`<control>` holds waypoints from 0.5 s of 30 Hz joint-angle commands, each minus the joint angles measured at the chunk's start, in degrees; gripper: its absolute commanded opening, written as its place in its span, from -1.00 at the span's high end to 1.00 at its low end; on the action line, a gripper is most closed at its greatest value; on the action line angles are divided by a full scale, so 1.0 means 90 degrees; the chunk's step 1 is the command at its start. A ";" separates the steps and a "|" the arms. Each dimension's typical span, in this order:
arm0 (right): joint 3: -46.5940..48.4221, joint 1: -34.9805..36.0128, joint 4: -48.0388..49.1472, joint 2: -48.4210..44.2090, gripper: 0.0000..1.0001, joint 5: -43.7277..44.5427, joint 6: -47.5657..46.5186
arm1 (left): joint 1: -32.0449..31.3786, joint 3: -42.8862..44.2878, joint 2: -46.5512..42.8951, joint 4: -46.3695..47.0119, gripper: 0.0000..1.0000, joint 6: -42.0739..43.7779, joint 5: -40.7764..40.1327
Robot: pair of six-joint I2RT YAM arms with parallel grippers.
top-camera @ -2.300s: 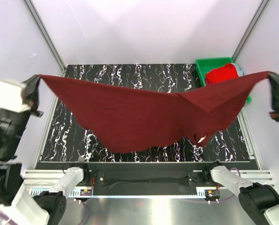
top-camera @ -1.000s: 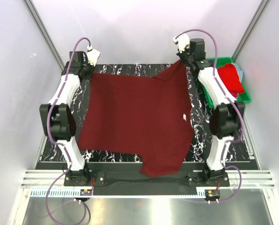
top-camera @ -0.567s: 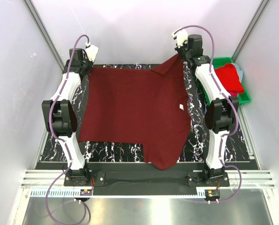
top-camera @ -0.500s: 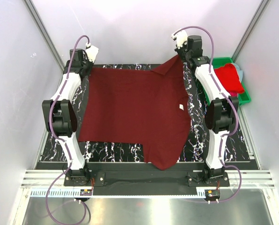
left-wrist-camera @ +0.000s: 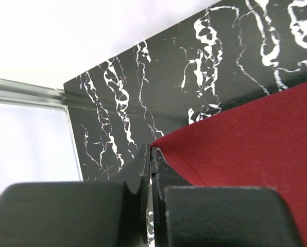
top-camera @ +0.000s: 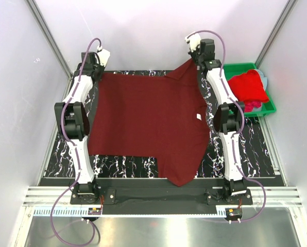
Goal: Fold and stack the t-shirts
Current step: Fold the tshirt
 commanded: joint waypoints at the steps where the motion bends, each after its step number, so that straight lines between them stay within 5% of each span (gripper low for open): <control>1: 0.0328 -0.0042 0.0338 0.0038 1.00 -0.0035 -0.0136 | 0.0146 0.0439 0.0038 0.0165 1.00 0.0055 -0.0335; 15: 0.0162 -0.0051 0.1472 0.0057 1.00 -0.0035 0.0508 | 0.0302 -0.0089 -0.0225 0.0849 1.00 -0.0053 -0.0863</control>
